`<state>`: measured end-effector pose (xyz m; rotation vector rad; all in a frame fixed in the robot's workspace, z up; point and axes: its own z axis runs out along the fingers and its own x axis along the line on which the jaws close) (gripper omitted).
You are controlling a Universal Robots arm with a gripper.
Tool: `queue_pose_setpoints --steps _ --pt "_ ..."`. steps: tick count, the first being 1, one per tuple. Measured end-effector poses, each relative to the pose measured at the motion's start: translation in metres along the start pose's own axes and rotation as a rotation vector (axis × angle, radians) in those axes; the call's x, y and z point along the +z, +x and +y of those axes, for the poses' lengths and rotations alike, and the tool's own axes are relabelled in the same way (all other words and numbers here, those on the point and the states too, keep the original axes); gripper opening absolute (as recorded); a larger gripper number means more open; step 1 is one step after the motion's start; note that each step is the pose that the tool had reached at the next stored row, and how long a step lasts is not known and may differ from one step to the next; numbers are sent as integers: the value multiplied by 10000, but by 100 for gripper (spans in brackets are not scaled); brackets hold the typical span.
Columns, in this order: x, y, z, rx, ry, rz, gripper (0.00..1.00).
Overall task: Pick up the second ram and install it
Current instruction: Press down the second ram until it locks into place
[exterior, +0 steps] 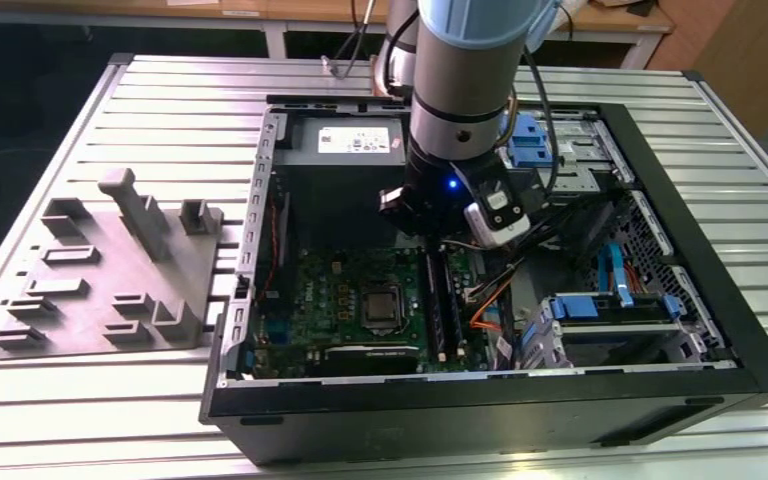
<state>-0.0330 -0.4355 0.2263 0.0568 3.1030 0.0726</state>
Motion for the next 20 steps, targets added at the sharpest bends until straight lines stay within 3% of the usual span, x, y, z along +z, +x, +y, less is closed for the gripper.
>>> queue_pose_setpoints --steps 5,20 --pt "42 2 7 -2 47 -1 10" --pt "83 4 5 -2 49 0 10"
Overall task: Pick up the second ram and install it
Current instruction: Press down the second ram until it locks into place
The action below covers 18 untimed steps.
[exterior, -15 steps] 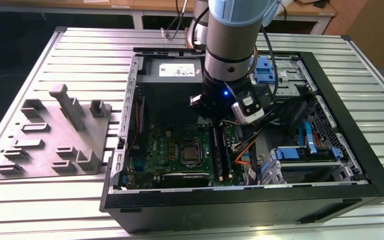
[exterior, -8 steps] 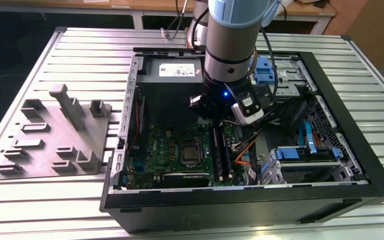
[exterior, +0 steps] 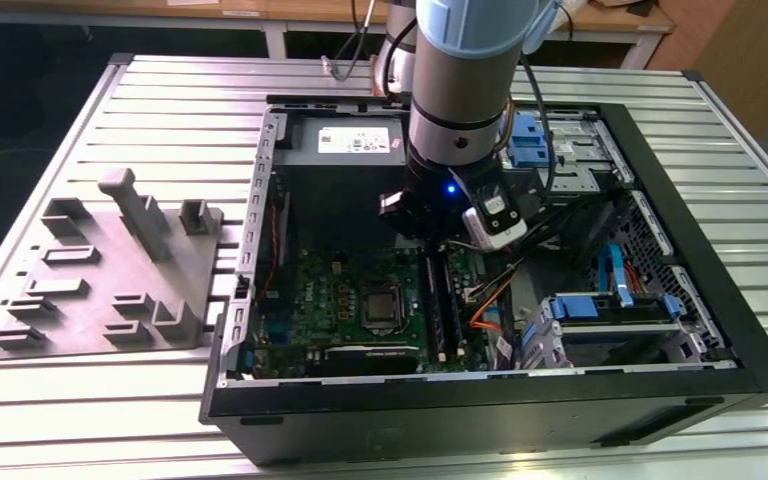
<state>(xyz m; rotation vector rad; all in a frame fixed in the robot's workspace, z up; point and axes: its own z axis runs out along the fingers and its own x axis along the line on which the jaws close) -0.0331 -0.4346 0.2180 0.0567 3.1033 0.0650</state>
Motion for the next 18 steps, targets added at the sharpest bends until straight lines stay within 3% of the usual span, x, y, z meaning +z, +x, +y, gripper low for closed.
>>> queue_pose_setpoints --steps 18 --pt "12 0 0 0 8 -3 10"
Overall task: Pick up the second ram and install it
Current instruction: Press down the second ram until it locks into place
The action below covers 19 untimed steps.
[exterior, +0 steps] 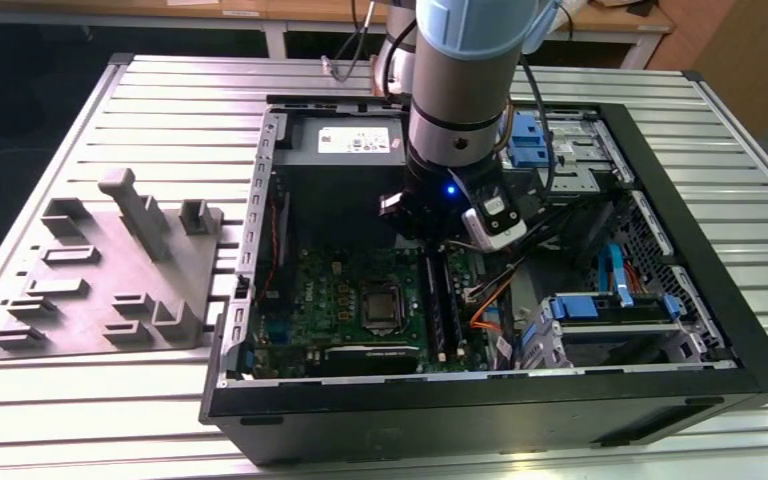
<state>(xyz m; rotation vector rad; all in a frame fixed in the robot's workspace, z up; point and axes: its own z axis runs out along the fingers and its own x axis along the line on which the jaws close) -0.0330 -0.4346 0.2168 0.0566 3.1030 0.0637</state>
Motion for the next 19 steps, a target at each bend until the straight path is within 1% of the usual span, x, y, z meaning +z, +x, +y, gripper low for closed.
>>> queue_pose_setpoints --steps 2,4,11,16,19 --pt "-26 -2 3 0 -11 -6 10" --pt "-68 -2 2 0 8 1 10" --pt "-163 -6 6 0 10 2 10" --pt "-166 -6 5 -1 25 1 10" --pt "-166 -7 -15 5 56 1 10"
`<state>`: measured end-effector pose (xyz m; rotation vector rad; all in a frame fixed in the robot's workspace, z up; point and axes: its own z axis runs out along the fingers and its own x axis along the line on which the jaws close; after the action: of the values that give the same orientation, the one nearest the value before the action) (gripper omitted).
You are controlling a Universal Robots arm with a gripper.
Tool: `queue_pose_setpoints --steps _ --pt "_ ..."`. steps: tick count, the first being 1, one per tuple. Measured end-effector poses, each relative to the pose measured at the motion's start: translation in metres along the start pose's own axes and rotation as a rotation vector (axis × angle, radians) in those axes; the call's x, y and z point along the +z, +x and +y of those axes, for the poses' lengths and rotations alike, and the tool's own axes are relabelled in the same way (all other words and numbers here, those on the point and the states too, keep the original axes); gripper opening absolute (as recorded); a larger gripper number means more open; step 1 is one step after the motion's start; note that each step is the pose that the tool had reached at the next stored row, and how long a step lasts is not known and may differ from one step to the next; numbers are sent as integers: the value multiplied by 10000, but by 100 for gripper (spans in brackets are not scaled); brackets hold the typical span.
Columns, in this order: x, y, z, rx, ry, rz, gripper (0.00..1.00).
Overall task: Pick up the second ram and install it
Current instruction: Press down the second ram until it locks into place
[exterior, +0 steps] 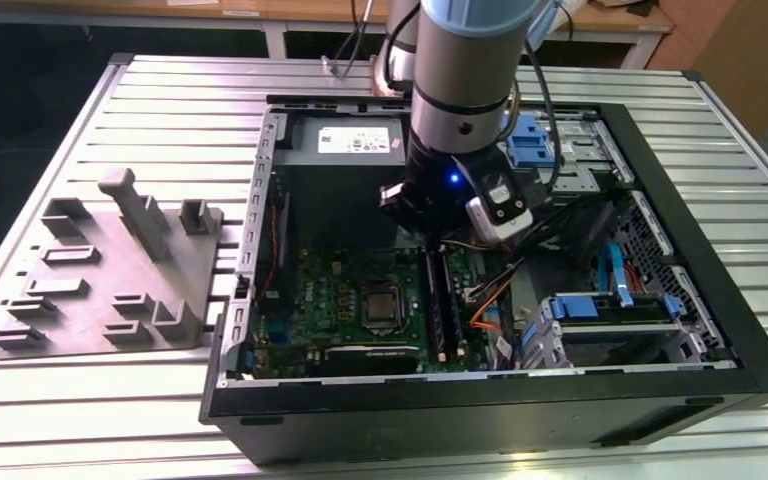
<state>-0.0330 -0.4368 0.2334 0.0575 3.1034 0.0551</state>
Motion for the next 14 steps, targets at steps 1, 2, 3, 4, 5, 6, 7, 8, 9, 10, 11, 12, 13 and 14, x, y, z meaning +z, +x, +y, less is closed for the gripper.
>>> queue_pose_setpoints --steps 1,2,3,4,5,6,7,8,9,10,11,12,13,14 --pt "0 0 -14 0 5 -1 10" --pt "0 -1 -29 1 11 -1 10" --pt "0 -2 -50 1 14 -2 10" --pt "-1 -3 -73 1 17 -2 10" --pt "-1 -4 -99 2 20 -1 10" --pt "-2 -4 -127 2 22 -1 10" --pt "-3 -6 -155 2 22 -1 10" --pt "-3 -7 -182 3 22 -1 10" --pt "-4 -8 -211 4 23 -2 10" --pt "-5 -9 -241 5 23 -2 10" --pt "-6 -10 -268 6 24 -2 10" --pt "-6 -11 -295 7 24 -2 10" --pt "-7 -12 -323 7 25 -2 10" --pt "-8 -13 -350 8 25 -2 10"
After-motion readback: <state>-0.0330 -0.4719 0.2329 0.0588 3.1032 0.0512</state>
